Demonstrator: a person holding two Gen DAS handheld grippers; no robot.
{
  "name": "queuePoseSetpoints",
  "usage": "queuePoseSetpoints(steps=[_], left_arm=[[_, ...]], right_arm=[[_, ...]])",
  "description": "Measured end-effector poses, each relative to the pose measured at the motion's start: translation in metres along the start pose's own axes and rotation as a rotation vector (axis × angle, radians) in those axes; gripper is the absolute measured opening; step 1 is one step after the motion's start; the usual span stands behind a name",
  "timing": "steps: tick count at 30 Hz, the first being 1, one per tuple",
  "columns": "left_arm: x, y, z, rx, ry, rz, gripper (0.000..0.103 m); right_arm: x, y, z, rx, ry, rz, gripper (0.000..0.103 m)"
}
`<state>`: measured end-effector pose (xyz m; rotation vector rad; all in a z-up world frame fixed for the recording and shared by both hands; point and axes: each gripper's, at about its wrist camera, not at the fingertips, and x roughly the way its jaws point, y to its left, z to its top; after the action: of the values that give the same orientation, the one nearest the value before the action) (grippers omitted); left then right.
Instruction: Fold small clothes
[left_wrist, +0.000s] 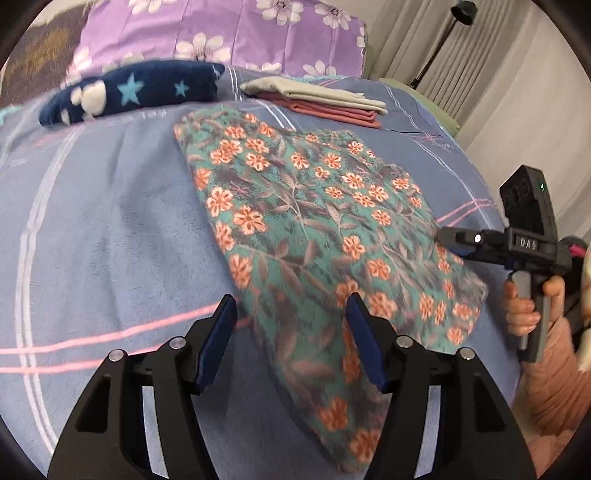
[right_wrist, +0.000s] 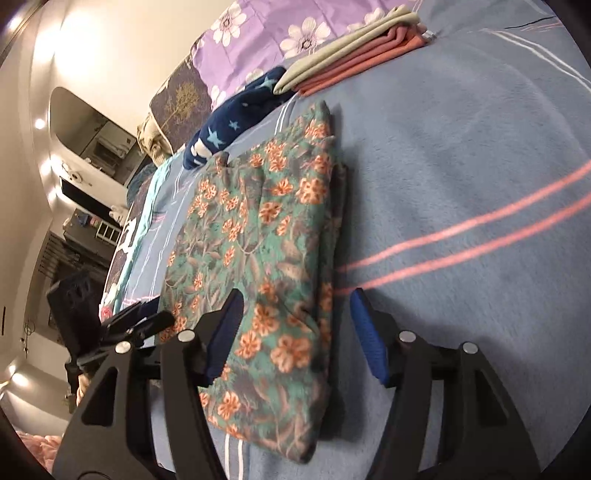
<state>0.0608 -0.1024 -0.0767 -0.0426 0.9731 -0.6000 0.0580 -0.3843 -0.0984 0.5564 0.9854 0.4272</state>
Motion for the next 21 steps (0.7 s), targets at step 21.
queuePoseSetpoints(steps=[21], left_arm=[[0.047, 0.016, 0.047, -0.029, 0.045, -0.123, 0.066]], right_arm=[[0.046, 0.01, 0.05, -0.065, 0.081, 0.027, 0.071]])
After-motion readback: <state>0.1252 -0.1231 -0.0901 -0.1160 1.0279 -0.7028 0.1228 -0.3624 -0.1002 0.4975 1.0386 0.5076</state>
